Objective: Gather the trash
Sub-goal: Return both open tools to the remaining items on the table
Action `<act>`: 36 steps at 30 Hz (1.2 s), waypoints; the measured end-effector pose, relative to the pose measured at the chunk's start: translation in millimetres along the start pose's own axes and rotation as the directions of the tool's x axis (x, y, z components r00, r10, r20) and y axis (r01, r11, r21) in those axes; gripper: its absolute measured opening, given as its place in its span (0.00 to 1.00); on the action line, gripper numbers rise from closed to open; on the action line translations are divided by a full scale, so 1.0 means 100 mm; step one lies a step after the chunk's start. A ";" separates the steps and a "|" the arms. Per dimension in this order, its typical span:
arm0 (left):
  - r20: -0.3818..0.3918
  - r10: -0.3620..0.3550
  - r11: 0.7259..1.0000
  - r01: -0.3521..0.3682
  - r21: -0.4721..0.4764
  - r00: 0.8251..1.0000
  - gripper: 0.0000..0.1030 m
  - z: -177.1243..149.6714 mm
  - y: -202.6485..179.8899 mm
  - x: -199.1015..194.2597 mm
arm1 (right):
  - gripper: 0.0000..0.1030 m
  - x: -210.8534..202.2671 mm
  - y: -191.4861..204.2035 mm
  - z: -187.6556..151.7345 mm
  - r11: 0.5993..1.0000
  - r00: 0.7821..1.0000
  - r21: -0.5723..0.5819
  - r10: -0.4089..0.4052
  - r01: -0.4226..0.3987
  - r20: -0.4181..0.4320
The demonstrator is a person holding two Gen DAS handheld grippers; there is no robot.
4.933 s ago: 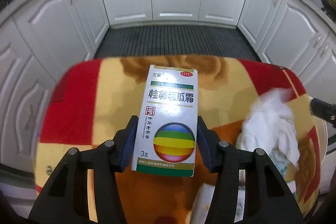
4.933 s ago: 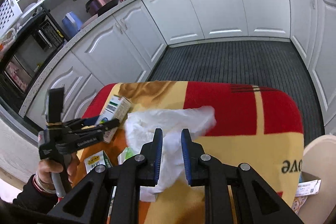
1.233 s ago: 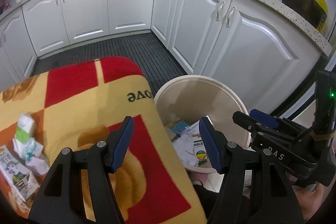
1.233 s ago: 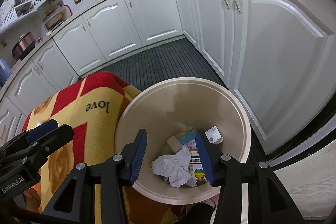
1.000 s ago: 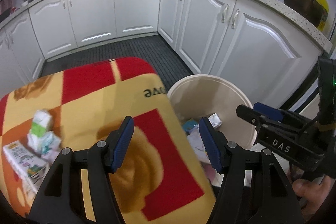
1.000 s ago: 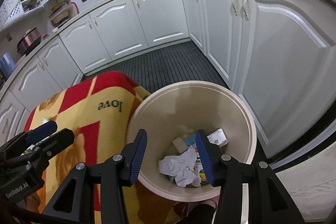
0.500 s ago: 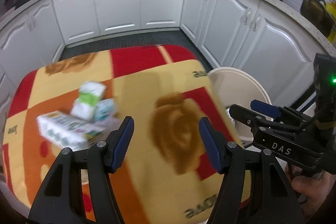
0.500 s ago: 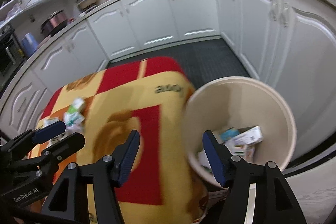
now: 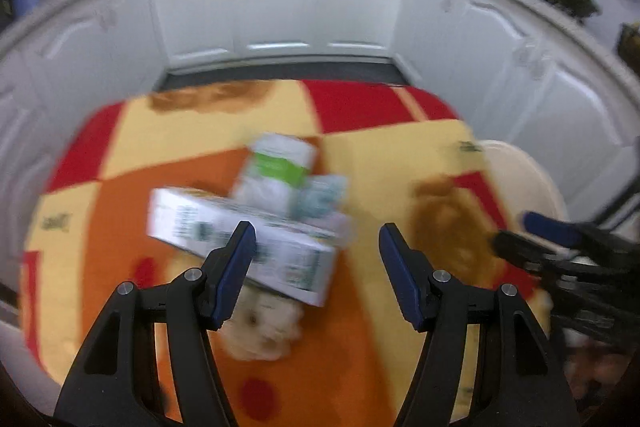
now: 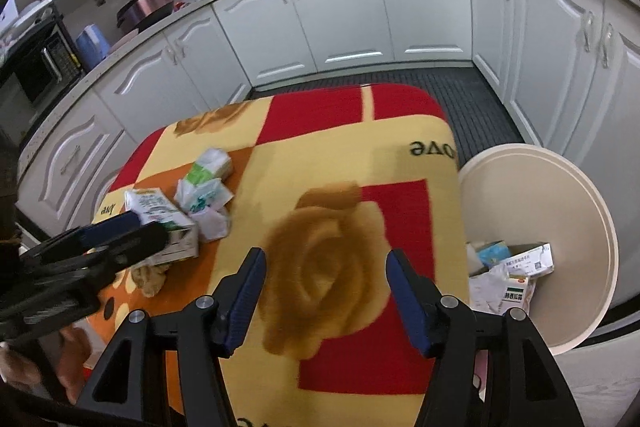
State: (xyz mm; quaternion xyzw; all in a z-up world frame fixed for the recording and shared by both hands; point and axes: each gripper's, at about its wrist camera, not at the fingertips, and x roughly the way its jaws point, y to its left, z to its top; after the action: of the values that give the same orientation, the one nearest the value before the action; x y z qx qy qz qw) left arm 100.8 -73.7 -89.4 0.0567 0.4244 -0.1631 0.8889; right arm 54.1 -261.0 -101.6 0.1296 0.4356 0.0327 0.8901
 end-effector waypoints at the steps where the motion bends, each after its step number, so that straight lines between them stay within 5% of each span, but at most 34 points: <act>1: -0.014 0.005 1.000 -0.005 -0.011 1.000 0.61 -0.01 0.07 0.02 | 0.58 0.00 0.01 0.00 1.000 1.000 -0.005 -0.002 0.002 -0.001; 7: -0.066 0.001 0.996 -0.007 -0.089 0.998 0.63 -0.17 0.72 -0.03 | 0.58 0.04 0.06 0.02 1.000 1.000 -0.007 0.010 -0.010 -0.008; 11: -0.117 0.114 0.986 -0.127 -0.110 0.987 0.63 -0.29 1.13 -0.07 | 0.58 0.14 0.17 0.04 0.999 0.999 -0.022 0.027 -0.027 -0.026; 18: -0.115 0.021 0.972 -0.047 -0.231 0.993 0.63 -0.41 1.57 -0.28 | 0.62 0.40 0.49 0.10 0.994 0.995 -0.069 0.081 -0.085 -0.062; 21: -0.090 -0.055 0.950 0.024 -0.311 0.994 0.63 -0.40 1.70 -0.35 | 0.67 0.54 0.64 0.13 0.990 0.991 -0.088 0.105 -0.112 -0.082; 25: -0.039 -0.155 0.883 0.121 -0.453 0.987 0.70 -0.35 1.83 -0.33 | 0.67 0.73 0.79 0.22 0.985 0.987 -0.113 0.120 -0.131 -0.105; 36: -0.008 -0.069 0.826 0.053 -0.562 0.998 0.70 -0.35 2.05 -0.22 | 0.67 0.92 0.83 0.31 0.980 0.982 -0.135 0.131 -0.149 -0.137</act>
State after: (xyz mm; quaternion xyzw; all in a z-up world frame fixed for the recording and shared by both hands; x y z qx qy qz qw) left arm 131.5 132.8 -102.7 -0.2181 0.4677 -0.0588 0.8545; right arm 139.8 -171.6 -131.9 0.0928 0.4779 0.1350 0.8630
